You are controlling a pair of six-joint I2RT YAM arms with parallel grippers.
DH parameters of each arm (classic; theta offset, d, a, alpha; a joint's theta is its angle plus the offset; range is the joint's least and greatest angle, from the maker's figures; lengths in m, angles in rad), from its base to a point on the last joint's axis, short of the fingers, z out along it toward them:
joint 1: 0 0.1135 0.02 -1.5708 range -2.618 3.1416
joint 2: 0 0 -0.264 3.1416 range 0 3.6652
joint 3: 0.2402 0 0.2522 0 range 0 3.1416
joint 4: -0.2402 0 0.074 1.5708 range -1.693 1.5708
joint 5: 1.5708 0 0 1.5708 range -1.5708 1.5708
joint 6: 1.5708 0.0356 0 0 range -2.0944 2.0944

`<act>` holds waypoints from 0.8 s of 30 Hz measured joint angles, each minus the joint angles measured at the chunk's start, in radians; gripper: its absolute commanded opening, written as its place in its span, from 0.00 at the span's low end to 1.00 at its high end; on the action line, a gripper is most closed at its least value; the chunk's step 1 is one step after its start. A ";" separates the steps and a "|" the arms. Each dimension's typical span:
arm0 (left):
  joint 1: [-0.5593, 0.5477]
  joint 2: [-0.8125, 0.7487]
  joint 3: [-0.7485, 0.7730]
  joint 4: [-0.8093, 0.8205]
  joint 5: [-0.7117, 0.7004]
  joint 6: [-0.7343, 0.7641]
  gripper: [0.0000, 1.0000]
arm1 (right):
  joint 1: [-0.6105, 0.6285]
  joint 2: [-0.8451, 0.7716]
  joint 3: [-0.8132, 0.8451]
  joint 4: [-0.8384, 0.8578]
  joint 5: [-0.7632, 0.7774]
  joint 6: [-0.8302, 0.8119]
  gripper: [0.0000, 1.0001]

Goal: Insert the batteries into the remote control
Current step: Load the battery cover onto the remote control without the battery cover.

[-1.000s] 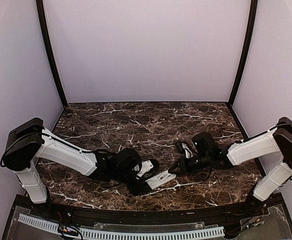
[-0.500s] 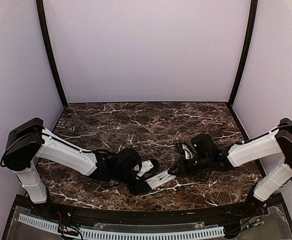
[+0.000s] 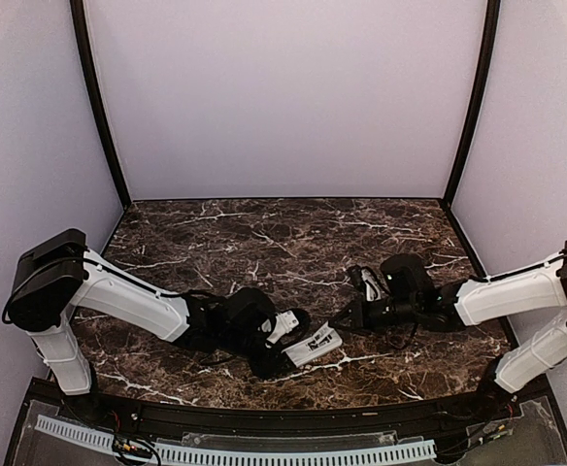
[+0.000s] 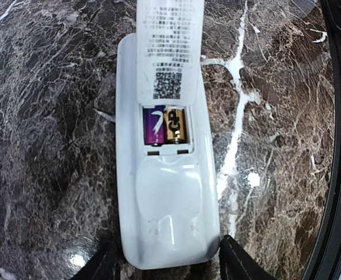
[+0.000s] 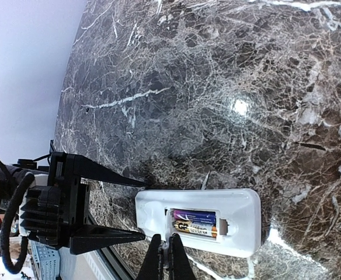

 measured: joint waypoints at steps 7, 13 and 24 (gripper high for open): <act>0.000 0.000 0.000 0.000 0.000 0.000 0.56 | 0.030 0.032 -0.016 0.038 0.007 0.023 0.00; 0.000 0.000 0.000 0.001 0.000 0.000 0.56 | 0.045 0.046 -0.028 0.084 0.016 0.042 0.00; 0.000 0.003 0.000 0.008 0.001 -0.001 0.56 | 0.061 0.069 -0.044 0.142 0.044 0.065 0.00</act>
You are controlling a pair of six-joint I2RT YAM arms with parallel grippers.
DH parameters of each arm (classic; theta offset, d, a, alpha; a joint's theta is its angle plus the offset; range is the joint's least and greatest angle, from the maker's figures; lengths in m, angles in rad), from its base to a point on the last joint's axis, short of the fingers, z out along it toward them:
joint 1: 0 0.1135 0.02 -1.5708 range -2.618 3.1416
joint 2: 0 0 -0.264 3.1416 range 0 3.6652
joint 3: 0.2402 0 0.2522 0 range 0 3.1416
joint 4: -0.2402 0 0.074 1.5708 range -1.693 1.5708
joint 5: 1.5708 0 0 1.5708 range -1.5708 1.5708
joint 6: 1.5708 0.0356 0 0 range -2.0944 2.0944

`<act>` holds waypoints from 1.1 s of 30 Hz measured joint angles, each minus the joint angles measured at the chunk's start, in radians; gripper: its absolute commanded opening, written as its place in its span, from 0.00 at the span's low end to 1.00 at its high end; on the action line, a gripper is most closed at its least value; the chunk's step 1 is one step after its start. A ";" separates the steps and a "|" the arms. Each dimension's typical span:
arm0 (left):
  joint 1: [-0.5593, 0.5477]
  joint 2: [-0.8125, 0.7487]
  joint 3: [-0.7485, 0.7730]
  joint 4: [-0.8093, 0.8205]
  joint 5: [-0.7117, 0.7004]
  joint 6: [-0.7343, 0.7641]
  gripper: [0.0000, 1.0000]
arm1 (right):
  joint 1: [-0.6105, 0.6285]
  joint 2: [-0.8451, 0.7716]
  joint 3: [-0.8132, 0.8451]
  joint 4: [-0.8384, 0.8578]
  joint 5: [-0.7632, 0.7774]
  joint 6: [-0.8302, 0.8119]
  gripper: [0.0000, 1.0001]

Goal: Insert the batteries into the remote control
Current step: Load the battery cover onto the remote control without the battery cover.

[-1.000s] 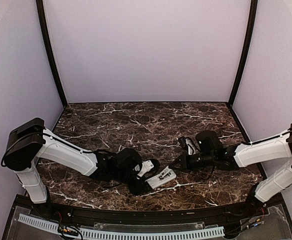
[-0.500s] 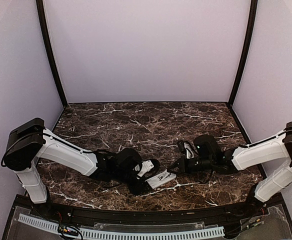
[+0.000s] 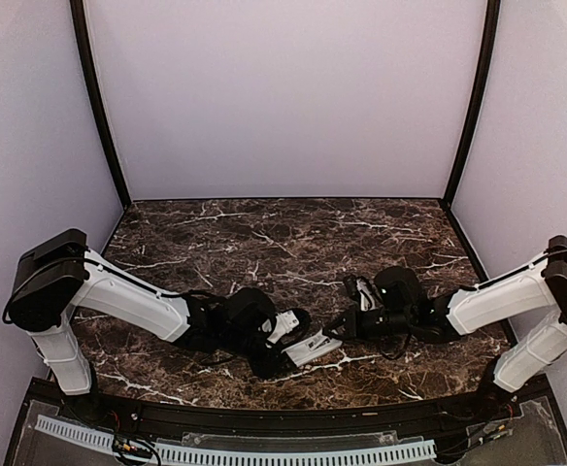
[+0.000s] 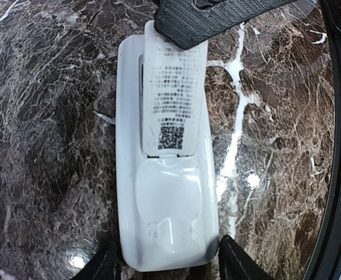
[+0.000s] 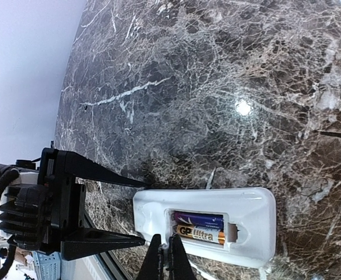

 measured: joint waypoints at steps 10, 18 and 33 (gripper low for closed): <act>0.000 0.000 0.000 0.001 0.001 0.000 0.55 | 0.008 -0.012 -0.034 -0.001 0.042 0.016 0.00; 0.000 0.000 0.000 0.003 0.002 0.000 0.55 | 0.011 0.005 -0.040 0.004 0.053 0.027 0.00; 0.000 0.002 -0.002 0.010 0.005 0.000 0.55 | 0.018 -0.007 -0.013 -0.030 0.079 0.033 0.00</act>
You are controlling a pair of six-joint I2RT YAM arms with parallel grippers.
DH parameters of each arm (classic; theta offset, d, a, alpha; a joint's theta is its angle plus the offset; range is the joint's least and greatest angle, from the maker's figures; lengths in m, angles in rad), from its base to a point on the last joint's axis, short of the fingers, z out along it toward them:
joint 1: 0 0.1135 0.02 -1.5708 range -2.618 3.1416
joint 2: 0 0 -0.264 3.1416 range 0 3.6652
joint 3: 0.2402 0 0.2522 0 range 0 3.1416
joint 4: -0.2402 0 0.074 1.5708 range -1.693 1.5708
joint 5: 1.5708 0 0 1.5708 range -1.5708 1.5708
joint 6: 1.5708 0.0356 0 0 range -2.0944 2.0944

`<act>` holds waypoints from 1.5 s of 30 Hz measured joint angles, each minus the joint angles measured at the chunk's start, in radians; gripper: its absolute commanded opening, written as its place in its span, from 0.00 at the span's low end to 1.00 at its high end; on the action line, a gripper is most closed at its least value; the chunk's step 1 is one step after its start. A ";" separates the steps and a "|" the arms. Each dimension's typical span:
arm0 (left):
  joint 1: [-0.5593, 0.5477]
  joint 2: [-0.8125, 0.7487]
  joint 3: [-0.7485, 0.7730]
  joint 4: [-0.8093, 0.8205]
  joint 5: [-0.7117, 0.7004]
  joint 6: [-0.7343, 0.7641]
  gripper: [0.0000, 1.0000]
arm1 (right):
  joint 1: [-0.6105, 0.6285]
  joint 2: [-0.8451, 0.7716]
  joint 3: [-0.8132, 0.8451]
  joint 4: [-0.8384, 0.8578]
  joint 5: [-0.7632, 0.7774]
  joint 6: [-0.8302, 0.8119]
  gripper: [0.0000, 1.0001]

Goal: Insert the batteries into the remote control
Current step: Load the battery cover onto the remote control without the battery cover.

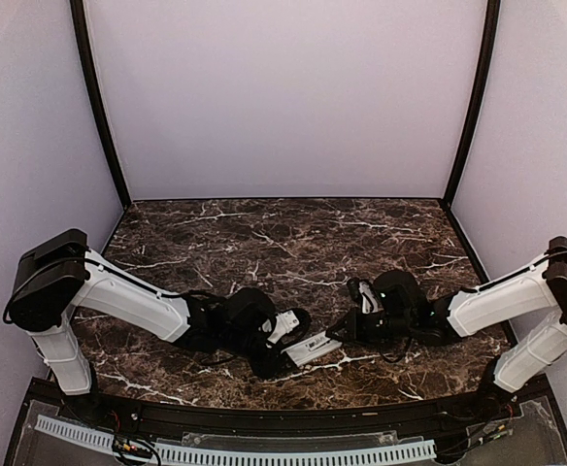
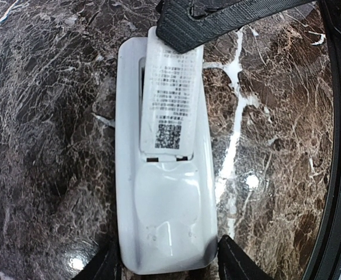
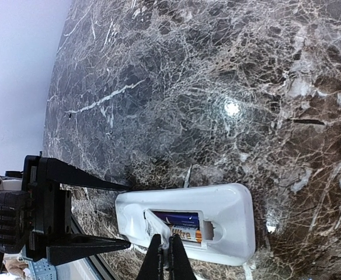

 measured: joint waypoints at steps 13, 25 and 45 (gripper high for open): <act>0.000 0.000 -0.003 0.007 0.002 0.000 0.55 | 0.006 0.000 0.005 -0.042 0.002 0.000 0.00; 0.000 0.000 -0.005 0.010 0.003 0.000 0.55 | 0.021 0.027 0.044 -0.059 0.013 -0.004 0.00; 0.000 0.000 -0.004 0.011 0.003 0.001 0.56 | 0.050 0.033 0.048 -0.078 0.044 0.025 0.00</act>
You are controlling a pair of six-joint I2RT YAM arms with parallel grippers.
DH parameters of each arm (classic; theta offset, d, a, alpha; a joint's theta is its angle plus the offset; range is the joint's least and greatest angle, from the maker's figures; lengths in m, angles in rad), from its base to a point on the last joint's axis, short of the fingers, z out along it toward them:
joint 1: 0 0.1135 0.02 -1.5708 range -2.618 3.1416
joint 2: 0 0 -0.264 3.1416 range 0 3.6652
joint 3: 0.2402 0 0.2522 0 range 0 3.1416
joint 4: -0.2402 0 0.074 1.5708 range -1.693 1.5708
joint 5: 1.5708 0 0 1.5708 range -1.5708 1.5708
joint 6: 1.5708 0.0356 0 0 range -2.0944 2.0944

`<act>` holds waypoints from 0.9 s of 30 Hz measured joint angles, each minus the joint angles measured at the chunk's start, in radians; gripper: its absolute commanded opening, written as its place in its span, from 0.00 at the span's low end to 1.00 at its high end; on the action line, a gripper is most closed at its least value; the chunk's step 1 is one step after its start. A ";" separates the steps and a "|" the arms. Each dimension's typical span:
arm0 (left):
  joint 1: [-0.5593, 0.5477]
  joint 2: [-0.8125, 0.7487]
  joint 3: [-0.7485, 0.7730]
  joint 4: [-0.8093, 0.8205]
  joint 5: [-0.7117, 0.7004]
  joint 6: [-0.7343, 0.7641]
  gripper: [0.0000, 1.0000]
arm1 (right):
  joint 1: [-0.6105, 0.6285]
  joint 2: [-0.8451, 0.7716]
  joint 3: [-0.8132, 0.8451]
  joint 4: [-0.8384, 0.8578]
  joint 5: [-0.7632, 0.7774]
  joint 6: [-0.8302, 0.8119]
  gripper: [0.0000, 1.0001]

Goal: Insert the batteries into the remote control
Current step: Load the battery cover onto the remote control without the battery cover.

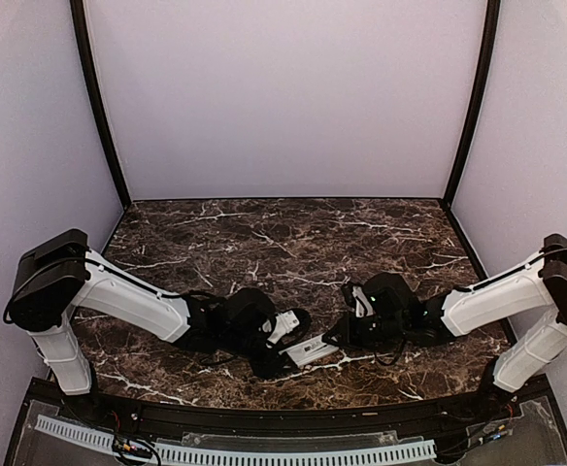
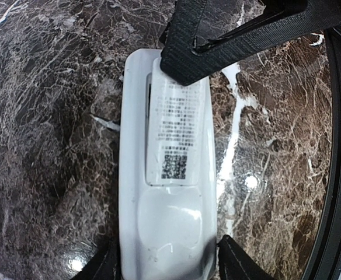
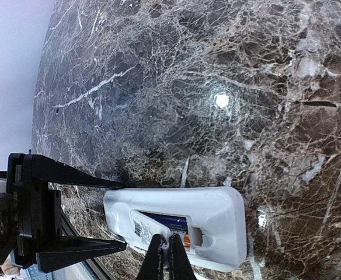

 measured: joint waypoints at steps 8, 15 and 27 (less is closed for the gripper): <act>0.000 0.006 0.051 -0.039 0.008 0.012 0.57 | 0.001 0.000 0.003 -0.010 0.003 0.001 0.00; -0.003 0.046 0.165 -0.034 0.008 0.047 0.46 | 0.003 0.000 0.004 -0.012 0.006 0.001 0.00; -0.002 0.118 0.198 -0.020 -0.006 0.063 0.27 | 0.007 0.000 0.005 -0.018 0.019 -0.001 0.00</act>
